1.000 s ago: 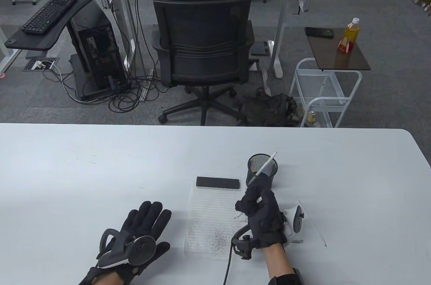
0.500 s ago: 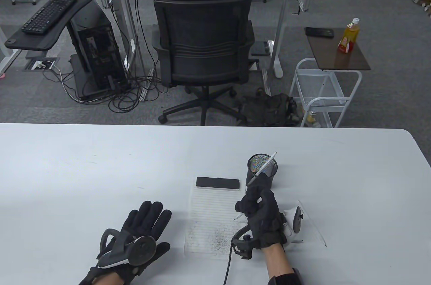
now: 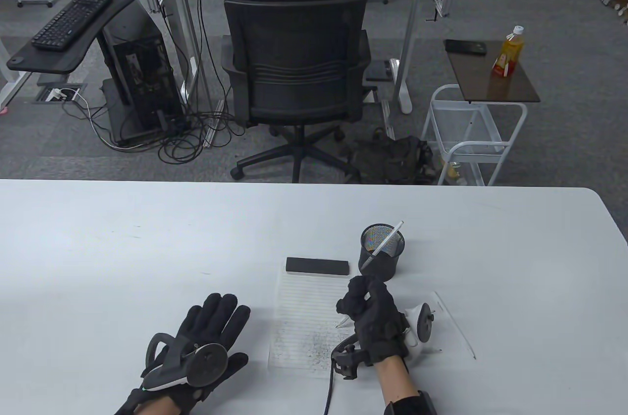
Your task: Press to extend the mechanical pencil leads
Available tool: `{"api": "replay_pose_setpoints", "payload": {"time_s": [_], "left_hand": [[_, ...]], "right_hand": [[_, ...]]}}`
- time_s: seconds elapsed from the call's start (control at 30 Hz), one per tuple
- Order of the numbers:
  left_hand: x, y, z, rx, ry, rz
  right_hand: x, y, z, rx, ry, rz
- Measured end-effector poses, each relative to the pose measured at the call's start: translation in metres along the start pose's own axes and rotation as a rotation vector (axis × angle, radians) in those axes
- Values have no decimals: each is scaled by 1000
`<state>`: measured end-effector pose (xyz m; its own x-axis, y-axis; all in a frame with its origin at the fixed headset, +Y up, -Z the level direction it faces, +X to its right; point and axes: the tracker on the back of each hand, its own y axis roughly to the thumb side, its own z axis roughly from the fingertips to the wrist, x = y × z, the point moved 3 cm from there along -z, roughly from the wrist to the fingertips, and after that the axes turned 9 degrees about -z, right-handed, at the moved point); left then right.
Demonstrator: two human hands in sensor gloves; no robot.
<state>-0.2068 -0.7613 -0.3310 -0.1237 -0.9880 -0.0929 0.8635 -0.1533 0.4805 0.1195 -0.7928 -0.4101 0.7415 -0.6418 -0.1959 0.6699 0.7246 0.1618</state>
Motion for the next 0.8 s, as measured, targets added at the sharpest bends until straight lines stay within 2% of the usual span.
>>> {"api": "replay_pose_setpoints", "payload": {"time_s": [0.8], "left_hand": [[1,1,-1,8,-9,1]], "right_hand": [[-7,-7,-2,-21,23,68]]}}
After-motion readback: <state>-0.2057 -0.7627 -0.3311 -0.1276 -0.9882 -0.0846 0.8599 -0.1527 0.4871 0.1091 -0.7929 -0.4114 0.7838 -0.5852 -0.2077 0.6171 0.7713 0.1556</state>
